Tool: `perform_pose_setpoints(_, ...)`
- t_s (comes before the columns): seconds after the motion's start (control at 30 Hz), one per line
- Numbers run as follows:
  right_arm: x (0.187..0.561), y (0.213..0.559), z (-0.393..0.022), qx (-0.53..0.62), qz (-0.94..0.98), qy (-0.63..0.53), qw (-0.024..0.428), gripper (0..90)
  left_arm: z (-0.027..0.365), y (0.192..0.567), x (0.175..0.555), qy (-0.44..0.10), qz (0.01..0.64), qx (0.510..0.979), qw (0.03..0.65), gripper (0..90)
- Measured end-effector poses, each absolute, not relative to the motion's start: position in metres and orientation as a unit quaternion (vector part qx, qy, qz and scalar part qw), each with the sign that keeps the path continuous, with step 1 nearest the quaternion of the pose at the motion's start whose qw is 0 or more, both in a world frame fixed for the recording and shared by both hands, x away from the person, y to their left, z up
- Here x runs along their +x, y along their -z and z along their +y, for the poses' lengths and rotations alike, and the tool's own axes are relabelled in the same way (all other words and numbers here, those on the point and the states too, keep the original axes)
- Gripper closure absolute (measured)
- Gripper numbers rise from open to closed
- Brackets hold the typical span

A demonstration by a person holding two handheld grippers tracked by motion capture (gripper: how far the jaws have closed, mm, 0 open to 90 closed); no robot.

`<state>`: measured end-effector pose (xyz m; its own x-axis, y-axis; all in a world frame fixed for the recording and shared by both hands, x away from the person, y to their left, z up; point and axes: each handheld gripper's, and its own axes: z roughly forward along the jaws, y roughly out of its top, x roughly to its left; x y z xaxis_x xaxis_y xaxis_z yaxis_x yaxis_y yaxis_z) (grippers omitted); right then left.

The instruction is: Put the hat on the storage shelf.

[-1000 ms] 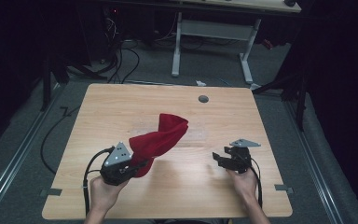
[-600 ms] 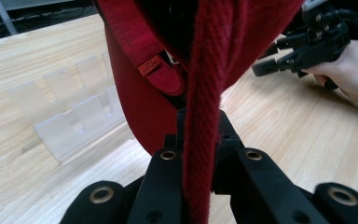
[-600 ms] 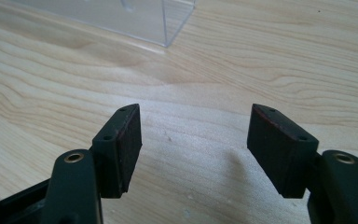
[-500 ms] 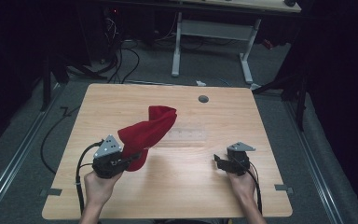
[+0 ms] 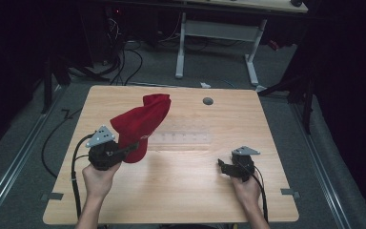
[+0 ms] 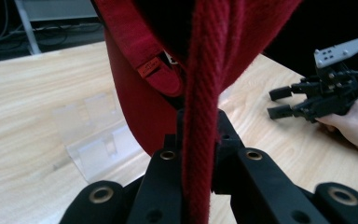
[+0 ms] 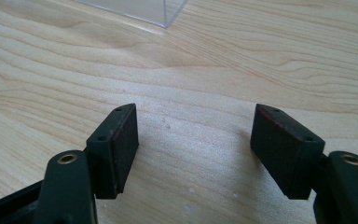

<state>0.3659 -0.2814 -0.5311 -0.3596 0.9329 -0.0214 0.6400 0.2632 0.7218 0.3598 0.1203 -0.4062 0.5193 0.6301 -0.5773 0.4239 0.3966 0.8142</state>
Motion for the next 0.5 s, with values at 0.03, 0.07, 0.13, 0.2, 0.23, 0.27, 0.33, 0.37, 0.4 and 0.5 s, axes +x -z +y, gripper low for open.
perform_pose_setpoints(0.03, 0.366, 0.531, -0.281, 0.517, 0.761, -0.318, 0.23, 32.0, 0.121, 0.405, 0.362, -0.078, 0.484, 0.544, 0.681, 85.0)
perform_pose_setpoints(0.07, 0.366, 0.531, -0.281, 0.517, 0.761, -0.318, 0.23, 32.0, 0.121, 0.403, 0.364, -0.081, 0.483, 0.544, 0.682, 85.0)
perform_pose_setpoints(0.13, 0.366, 0.531, -0.281, 0.517, 0.761, -0.318, 0.23, 31.9, 0.122, 0.4, 0.368, -0.084, 0.484, 0.539, 0.684, 85.0)
perform_pose_setpoints(0.2, 0.366, 0.531, -0.281, 0.518, 0.76, -0.318, 0.229, 31.8, 0.123, 0.398, 0.372, -0.09, 0.484, 0.535, 0.686, 85.0)
perform_pose_setpoints(0.23, 0.365, 0.531, -0.281, 0.518, 0.76, -0.319, 0.229, 31.7, 0.124, 0.397, 0.374, -0.091, 0.485, 0.532, 0.688, 85.0)
perform_pose_setpoints(0.27, 0.365, 0.531, -0.281, 0.518, 0.76, -0.319, 0.229, 31.6, 0.124, 0.397, 0.376, -0.091, 0.485, 0.529, 0.69, 85.0)
perform_pose_setpoints(0.33, 0.365, 0.531, -0.281, 0.517, 0.761, -0.319, 0.229, 31.6, 0.125, 0.396, 0.38, -0.085, 0.488, 0.522, 0.695, 85.0)
perform_pose_setpoints(0.37, 0.365, 0.531, -0.281, 0.517, 0.761, -0.319, 0.228, 31.5, 0.125, 0.396, 0.385, -0.088, 0.49, 0.521, 0.693, 85.0)
perform_pose_setpoints(0.4, 0.365, 0.531, -0.281, 0.517, 0.761, -0.319, 0.228, 31.5, 0.125, 0.396, 0.385, -0.088, 0.49, 0.521, 0.693, 85.0)
perform_pose_setpoints(0.5, 0.365, 0.531, -0.281, 0.518, 0.76, -0.319, 0.228, 31.5, 0.124, 0.397, 0.392, -0.093, 0.491, 0.524, 0.69, 85.0)
